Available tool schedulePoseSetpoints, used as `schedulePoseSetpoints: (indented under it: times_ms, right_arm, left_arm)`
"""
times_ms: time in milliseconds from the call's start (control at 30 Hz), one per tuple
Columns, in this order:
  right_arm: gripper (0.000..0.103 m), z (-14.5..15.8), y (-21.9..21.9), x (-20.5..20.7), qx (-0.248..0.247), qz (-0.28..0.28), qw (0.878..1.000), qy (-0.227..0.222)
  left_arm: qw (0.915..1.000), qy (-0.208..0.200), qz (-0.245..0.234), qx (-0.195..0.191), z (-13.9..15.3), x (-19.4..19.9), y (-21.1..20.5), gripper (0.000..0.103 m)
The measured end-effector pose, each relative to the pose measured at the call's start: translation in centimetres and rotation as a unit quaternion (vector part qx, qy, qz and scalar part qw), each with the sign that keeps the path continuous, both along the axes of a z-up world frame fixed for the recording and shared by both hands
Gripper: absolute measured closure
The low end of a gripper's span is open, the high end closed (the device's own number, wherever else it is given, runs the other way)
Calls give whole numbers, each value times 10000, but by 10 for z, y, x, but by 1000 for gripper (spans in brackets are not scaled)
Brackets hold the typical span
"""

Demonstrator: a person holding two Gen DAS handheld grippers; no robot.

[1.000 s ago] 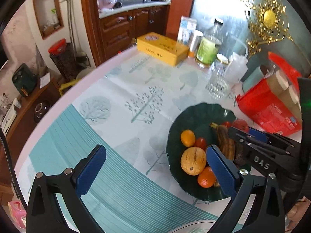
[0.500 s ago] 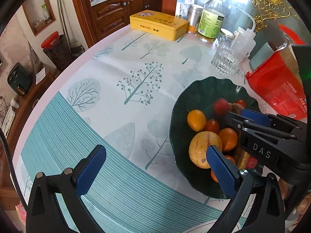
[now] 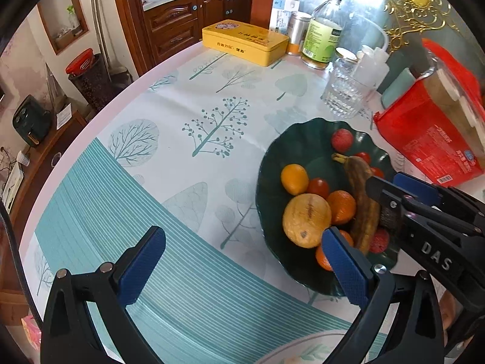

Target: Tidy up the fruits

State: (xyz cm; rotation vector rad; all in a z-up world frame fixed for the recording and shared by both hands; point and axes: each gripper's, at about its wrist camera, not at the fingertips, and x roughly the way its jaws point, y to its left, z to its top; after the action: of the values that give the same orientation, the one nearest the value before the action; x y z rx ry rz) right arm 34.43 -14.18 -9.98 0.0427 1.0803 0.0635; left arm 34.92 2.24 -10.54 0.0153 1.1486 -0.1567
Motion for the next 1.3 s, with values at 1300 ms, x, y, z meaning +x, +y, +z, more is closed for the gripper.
schedulePoseSetpoints:
  times_ms: [1300]
  right_arm:
    - [52, 112, -17, -308, 303, -664, 9963, -446]
  left_arm:
    - [9977, -630, -115, -224, 143, -297, 7, 1]
